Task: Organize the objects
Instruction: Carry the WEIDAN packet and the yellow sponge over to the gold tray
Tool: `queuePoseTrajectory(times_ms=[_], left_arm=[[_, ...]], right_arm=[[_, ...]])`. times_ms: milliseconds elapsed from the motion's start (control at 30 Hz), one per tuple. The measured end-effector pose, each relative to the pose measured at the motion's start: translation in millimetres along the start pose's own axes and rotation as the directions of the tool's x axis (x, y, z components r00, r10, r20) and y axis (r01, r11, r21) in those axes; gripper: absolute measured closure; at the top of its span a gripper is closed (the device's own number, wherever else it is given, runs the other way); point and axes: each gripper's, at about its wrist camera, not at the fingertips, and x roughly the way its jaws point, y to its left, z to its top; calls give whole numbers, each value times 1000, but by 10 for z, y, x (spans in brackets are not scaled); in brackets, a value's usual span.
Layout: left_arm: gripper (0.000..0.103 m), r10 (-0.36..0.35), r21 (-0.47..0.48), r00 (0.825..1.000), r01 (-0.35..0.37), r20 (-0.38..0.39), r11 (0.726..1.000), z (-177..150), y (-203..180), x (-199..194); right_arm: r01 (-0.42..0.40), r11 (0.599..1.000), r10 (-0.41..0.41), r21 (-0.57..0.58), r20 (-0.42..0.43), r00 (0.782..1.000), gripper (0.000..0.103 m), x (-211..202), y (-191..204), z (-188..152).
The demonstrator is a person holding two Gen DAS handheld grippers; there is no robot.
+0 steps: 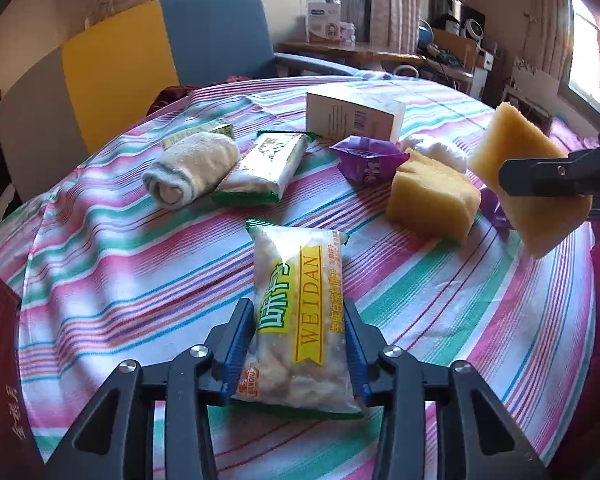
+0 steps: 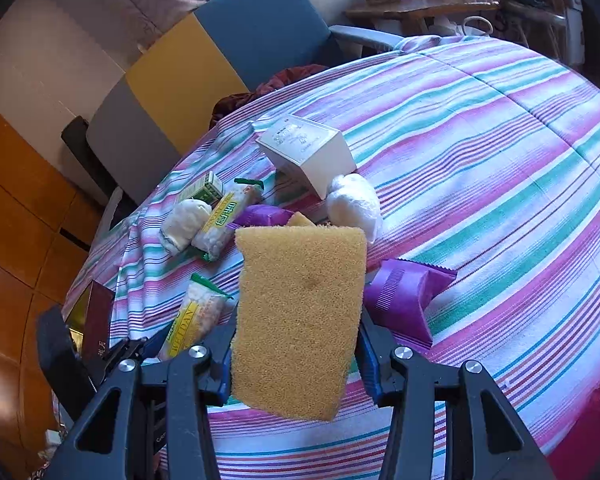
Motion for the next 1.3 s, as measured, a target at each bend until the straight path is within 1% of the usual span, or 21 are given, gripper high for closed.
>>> queuePoseTrajectory(times_ms=[233,400,533,733,800,900,1000,1100,1200,1300], left_arm=[[61,-14,-90,999,16,32,996,-199,162,-192],[62,-13,-103,998,19,59,994,-415,178,-389],[62,-15,-98,996,23,83,995,-615,200,-590],[62,-30,-132,990,48,134,990,-734,348,-927],[62,-25,-154,988,48,149,987,-762,422,-1032],[62,-29,-193,985,62,172,979,-804,525,-1179],[62,-9,-213,979,53,202,976,-837,640,-1380],[62,3,-243,976,52,218,969,-859,759,-1511],[62,22,-291,975,45,222,956,-888,951,-1642],[62,44,-330,973,34,226,943,-910,1141,-1742]], right_arm=[[5,1000,-5,-28,6,1000,54,9,52,-3],[-1,999,1,-51,-6,1000,54,37,96,-26],[-3,995,2,-97,-11,1000,54,56,192,-49],[-7,986,1,-167,-31,1000,54,95,333,-101],[4,985,-9,-170,-26,1000,54,82,332,-109],[-5,989,4,-147,-9,1000,54,40,294,-101],[-6,992,6,-128,-4,1000,54,28,261,-92],[1,991,-2,-133,-6,1000,54,33,273,-97],[8,987,-8,-158,-4,1000,54,31,319,-115],[13,977,-10,-212,13,1000,54,4,428,-151]])
